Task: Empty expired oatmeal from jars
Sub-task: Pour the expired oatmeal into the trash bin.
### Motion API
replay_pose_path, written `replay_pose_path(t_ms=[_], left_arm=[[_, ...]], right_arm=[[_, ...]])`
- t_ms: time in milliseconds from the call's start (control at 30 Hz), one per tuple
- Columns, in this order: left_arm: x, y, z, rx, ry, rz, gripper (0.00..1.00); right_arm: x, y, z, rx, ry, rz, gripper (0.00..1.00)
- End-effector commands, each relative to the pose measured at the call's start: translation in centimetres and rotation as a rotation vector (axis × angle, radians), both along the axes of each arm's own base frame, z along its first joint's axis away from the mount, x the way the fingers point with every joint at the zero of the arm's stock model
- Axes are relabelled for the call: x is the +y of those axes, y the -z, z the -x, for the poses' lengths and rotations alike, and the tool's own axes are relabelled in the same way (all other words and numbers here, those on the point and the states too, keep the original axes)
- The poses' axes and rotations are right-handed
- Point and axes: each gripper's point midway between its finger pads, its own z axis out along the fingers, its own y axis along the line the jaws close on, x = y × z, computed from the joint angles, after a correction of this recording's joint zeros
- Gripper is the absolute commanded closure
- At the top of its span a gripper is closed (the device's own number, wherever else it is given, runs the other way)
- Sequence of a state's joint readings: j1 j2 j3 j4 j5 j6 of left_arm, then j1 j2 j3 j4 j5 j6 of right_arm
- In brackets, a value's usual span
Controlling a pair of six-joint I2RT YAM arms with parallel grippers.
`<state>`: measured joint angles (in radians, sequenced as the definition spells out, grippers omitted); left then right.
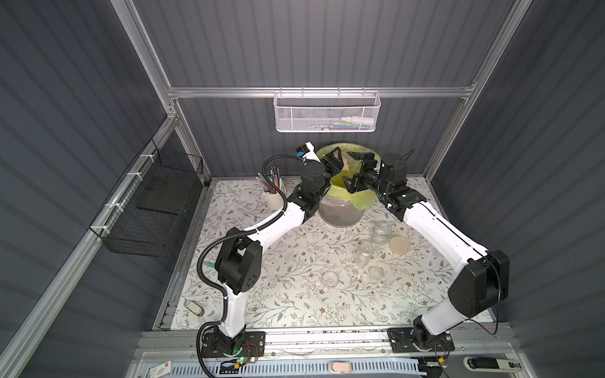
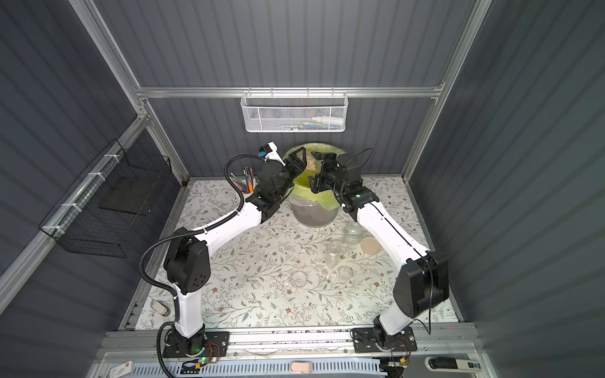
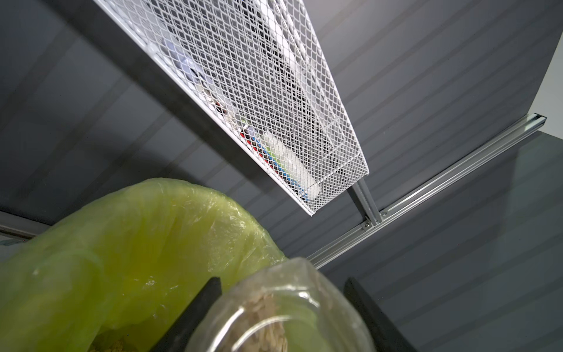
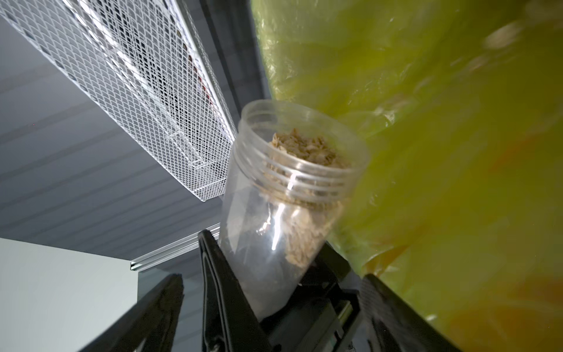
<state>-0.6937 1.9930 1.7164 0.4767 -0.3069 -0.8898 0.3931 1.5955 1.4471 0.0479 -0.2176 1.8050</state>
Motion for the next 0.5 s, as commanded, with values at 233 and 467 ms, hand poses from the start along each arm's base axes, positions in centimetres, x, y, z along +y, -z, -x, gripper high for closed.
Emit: replay_pose_path(t_ms=[233,467], left_arm=[[0.0,-2.1,-0.5,-0.057,-0.016,-0.063,0.77],[-0.3,-2.6,-0.5,-0.071,-0.008,-0.097,0.78]], right_arm=[[-1.5,-1.8,1.8,-0.066,-0.002,0.097,0.10],[-2.7,-3.1,2.7,-0.095,0.019,0.167,0.10]])
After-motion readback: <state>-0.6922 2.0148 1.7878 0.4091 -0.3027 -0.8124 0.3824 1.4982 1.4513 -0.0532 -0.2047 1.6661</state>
